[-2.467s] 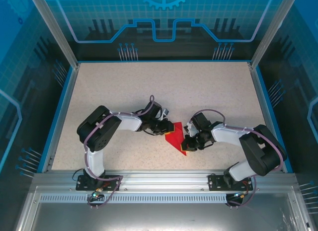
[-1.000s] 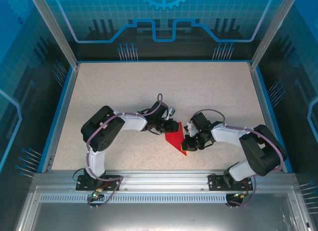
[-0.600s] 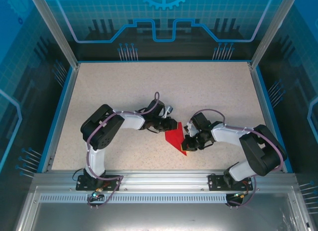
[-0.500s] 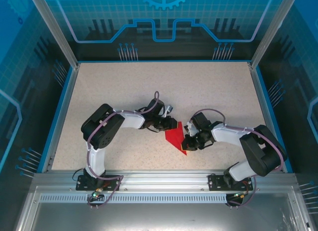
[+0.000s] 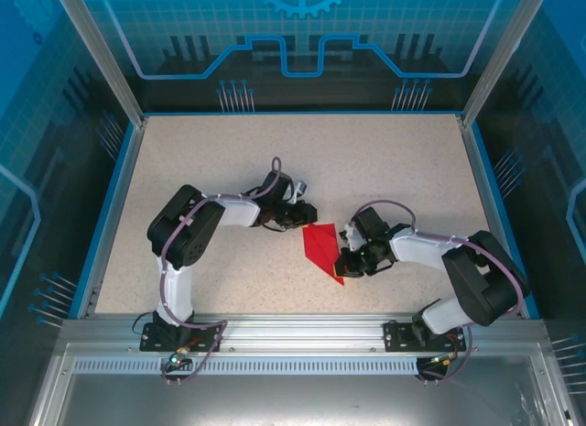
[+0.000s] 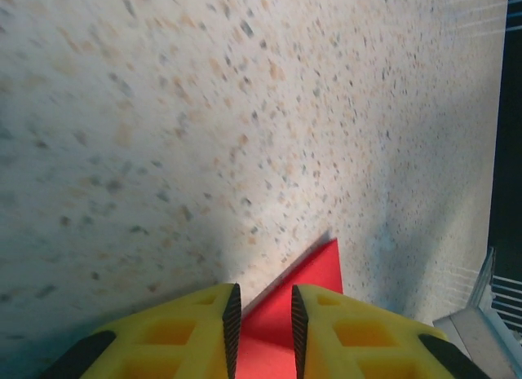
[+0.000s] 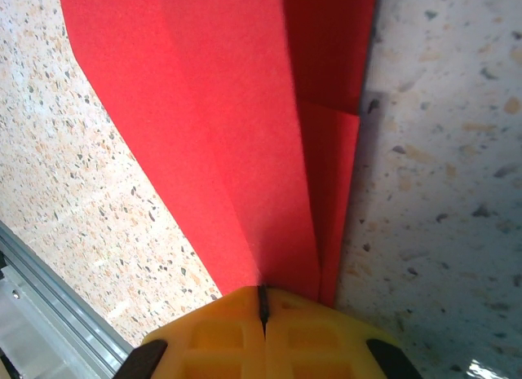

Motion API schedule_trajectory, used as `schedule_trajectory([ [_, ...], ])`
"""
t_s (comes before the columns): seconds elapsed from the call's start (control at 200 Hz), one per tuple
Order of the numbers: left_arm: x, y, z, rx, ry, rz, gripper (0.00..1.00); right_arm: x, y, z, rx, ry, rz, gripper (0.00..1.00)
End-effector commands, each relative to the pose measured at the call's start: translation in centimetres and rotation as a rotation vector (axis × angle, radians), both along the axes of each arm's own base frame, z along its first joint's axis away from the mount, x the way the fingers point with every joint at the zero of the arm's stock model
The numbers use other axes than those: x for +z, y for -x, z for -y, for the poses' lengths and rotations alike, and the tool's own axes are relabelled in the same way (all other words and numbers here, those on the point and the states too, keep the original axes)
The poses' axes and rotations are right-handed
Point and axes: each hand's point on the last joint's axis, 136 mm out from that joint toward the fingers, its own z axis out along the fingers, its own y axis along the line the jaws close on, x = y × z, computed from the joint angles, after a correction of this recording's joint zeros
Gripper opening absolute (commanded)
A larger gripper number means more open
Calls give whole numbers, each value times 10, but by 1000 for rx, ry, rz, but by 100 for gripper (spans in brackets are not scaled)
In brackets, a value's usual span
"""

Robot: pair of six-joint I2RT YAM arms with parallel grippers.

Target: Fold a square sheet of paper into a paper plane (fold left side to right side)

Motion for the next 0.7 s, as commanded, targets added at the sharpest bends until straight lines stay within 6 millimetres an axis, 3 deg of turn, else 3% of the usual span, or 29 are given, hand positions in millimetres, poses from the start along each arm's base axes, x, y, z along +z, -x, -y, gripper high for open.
schedule_trajectory([
  [0.0, -26, -29, -42, 111, -133, 24, 27, -30, 41, 37, 4, 184, -138, 0],
  [0.195, 7, -33, -40, 106, -79, 66, 36, -19, 32, 19, 5, 81, -92, 0],
  [0.335, 38, -22, -45, 119, -45, 107, 42, 2, 16, 5, -1, -9, -3, 3],
  [0.545, 64, 14, -57, 155, 13, 106, 49, 38, -9, 8, -48, -51, 180, 32],
  [0.695, 60, 48, -47, 133, 50, 55, 50, 59, -23, 27, -109, -17, 300, 57],
])
